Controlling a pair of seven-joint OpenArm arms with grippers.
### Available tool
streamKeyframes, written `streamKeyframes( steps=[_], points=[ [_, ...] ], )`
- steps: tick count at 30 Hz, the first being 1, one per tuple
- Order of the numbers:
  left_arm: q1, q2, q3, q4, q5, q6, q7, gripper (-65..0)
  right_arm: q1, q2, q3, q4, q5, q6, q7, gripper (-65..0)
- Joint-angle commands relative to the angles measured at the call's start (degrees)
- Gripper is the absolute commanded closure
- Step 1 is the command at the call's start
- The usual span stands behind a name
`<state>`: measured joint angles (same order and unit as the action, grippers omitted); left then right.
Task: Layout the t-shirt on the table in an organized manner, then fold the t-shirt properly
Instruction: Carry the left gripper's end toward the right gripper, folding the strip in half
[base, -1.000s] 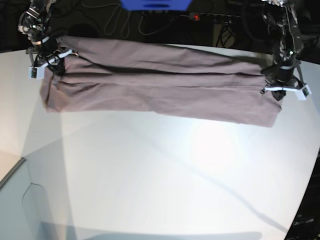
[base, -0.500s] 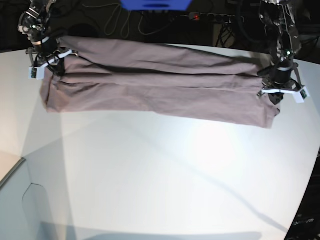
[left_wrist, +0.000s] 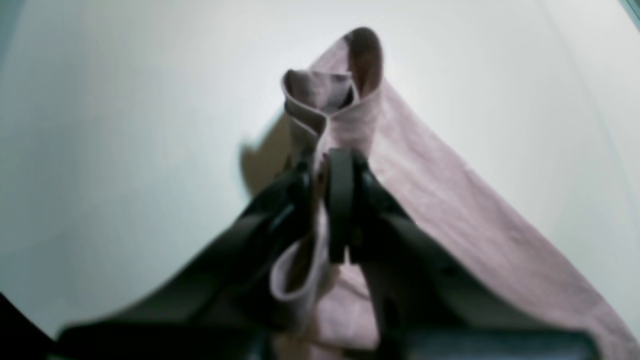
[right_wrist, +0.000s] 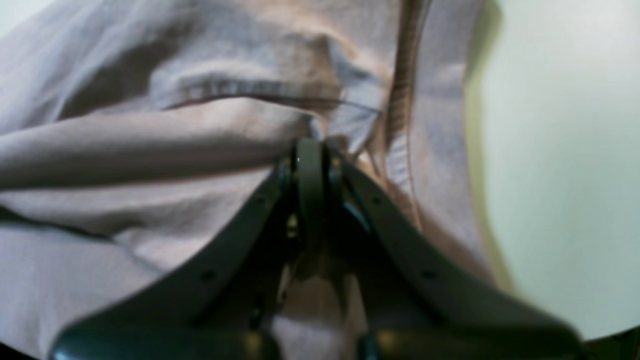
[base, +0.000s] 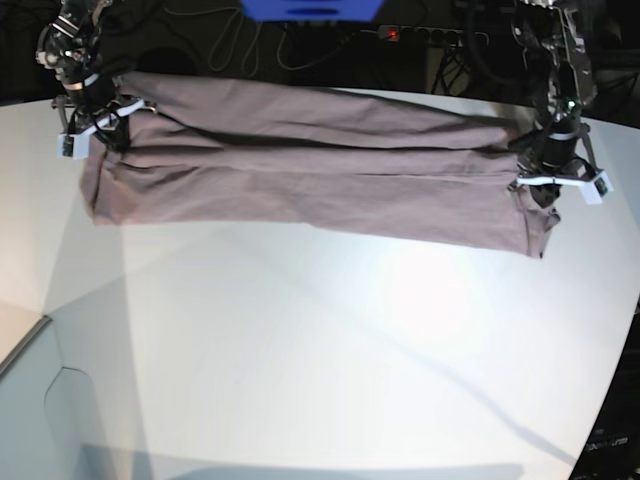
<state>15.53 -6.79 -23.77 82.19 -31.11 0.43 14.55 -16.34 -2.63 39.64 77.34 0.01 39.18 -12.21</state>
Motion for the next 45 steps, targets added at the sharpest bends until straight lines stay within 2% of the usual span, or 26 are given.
streamKeyframes(
  steps=[1,13,21,28,45],
  points=[
    [0.25,-0.29,0.69,1.37,-0.32,-0.47,-1.23,-0.2,0.03,0.57,0.05,0.59,-0.14,0.82,-0.06,0.0],
    [1.92,-0.29,6.85,3.92,-0.32,-0.47,-1.23,-0.2,-0.06,0.57,0.05,0.59,-0.14,0.82,-0.06,0.0],
    [2.01,-0.29,15.02,4.0,-0.32,-0.38,-1.4,-0.2,-0.06,0.57,0.05,0.59,-0.23,0.82,-0.06,0.0],
    [2.01,-0.29,23.2,7.7,0.04,-0.38,-1.4,-0.2,1.52,-0.58,0.14,0.51,-7.09,0.82,-0.06,0.0],
    [2.54,-0.91,41.84,9.46,0.3,-0.38,-1.4,-0.2,2.58,-0.93,0.14,0.51,-7.18,0.82,-0.06,0.0]
  ],
)
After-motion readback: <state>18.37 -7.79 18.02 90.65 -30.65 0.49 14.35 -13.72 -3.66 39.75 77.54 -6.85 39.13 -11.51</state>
